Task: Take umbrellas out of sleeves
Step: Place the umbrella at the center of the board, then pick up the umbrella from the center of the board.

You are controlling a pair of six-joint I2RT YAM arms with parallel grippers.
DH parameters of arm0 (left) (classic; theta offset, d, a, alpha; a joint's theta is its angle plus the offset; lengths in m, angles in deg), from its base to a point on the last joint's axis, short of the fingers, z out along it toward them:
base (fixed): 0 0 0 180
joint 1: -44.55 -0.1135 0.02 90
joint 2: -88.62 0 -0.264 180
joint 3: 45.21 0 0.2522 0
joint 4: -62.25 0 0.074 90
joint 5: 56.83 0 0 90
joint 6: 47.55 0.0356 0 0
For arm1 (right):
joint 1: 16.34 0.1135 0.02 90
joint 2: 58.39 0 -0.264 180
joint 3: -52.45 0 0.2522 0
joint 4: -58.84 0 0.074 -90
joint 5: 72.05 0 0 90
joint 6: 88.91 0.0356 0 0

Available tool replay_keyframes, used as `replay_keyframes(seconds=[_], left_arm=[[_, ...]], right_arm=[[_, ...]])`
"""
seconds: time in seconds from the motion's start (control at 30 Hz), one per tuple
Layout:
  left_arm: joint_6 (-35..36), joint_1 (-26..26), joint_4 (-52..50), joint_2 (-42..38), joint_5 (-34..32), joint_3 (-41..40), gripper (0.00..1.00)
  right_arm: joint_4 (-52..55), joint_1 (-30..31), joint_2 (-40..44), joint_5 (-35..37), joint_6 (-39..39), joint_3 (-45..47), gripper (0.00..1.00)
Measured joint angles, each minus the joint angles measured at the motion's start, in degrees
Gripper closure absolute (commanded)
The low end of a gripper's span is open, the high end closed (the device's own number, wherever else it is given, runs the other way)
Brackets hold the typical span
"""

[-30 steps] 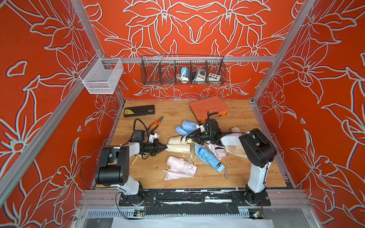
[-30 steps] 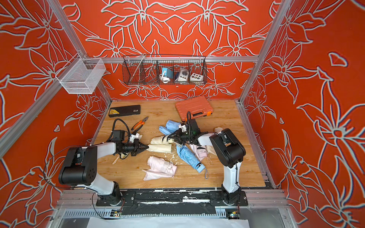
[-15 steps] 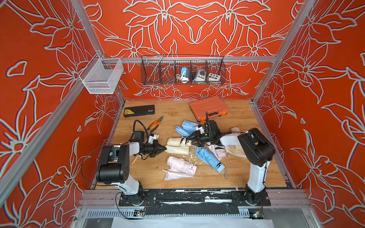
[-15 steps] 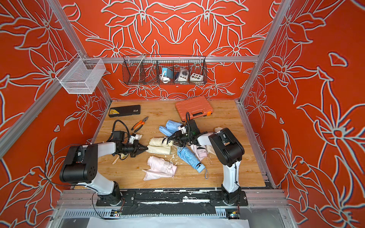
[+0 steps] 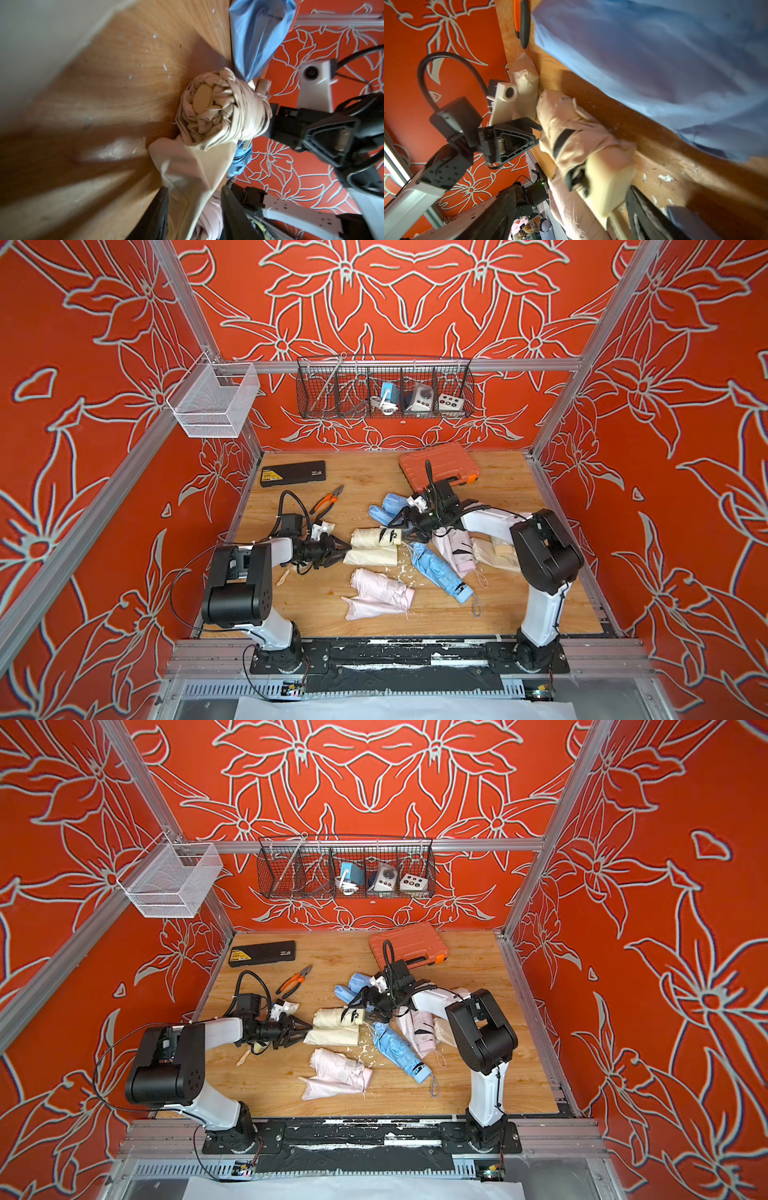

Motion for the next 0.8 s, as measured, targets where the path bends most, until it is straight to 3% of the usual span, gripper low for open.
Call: replay_keyframes(seconds=[0.2, 0.47, 0.67, 0.8], left_arm=[[1.73, -0.07, -3.37, -2.49, -4.07, 1.53, 0.22], [4.68, 0.48, -9.14, -11.19, -10.64, 4.79, 0.19], [8.85, 4.52, -14.71, -17.73, -25.11, 11.39, 0.16], [11.91, 5.42, -17.70, -16.92, -35.89, 15.76, 0.13]], right_arm=[[6.14, 0.00, 3.15, 1.46, -4.37, -4.00, 0.02], [12.07, 0.00, 6.03, 2.86, -6.32, -3.82, 0.01], [13.16, 0.00, 11.19, 2.78, -6.56, -1.79, 0.01], [14.16, 0.00, 12.59, 2.78, -6.54, -1.16, 0.01]])
